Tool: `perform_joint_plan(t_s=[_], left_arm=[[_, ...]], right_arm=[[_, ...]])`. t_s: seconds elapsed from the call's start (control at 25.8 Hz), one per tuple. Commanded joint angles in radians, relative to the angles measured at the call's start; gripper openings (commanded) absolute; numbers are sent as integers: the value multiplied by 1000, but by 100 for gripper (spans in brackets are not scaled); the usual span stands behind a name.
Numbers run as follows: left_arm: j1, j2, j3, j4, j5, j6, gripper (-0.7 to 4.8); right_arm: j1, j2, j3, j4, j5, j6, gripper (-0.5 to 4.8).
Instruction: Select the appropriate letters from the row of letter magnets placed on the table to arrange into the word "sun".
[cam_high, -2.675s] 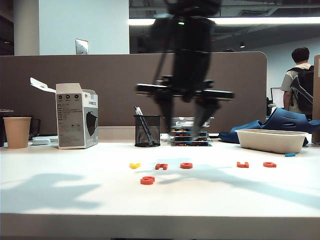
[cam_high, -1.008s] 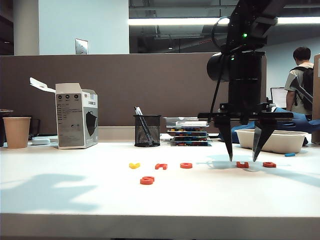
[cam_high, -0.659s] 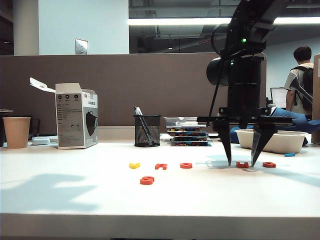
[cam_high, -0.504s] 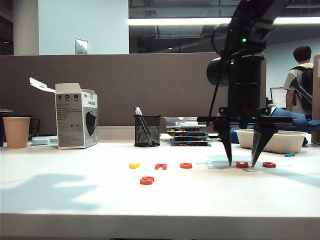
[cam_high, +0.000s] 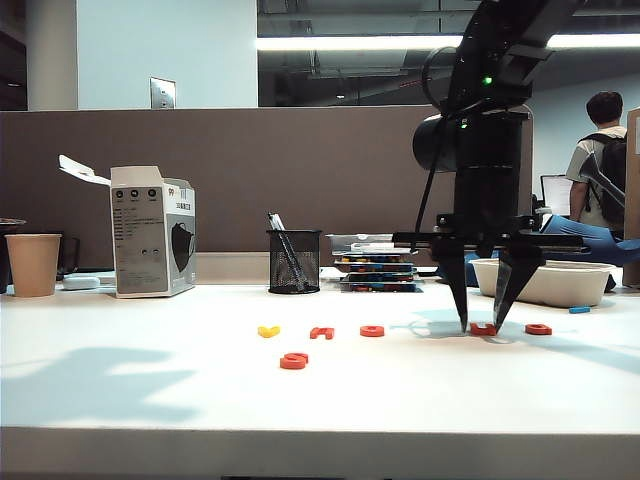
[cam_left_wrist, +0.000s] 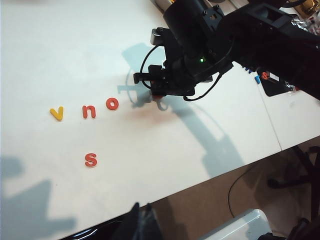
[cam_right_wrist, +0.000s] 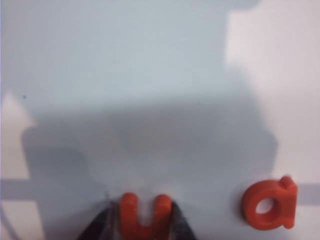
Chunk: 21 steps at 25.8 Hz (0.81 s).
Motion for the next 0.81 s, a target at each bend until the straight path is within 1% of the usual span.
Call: perform_joint_plan(t_s=[0.04,0.12,0.81], left_arm=[[0,-3,3,13,-2,4,-5],[0,-3,3,13,-2,4,-5],[0,-3,3,13,-2,4,-5]], right_arm=[[0,4,0,8,-1,1,121],[0,4,0,9,-1,-5,105],[0,-25,5,5,-7,-15,108]])
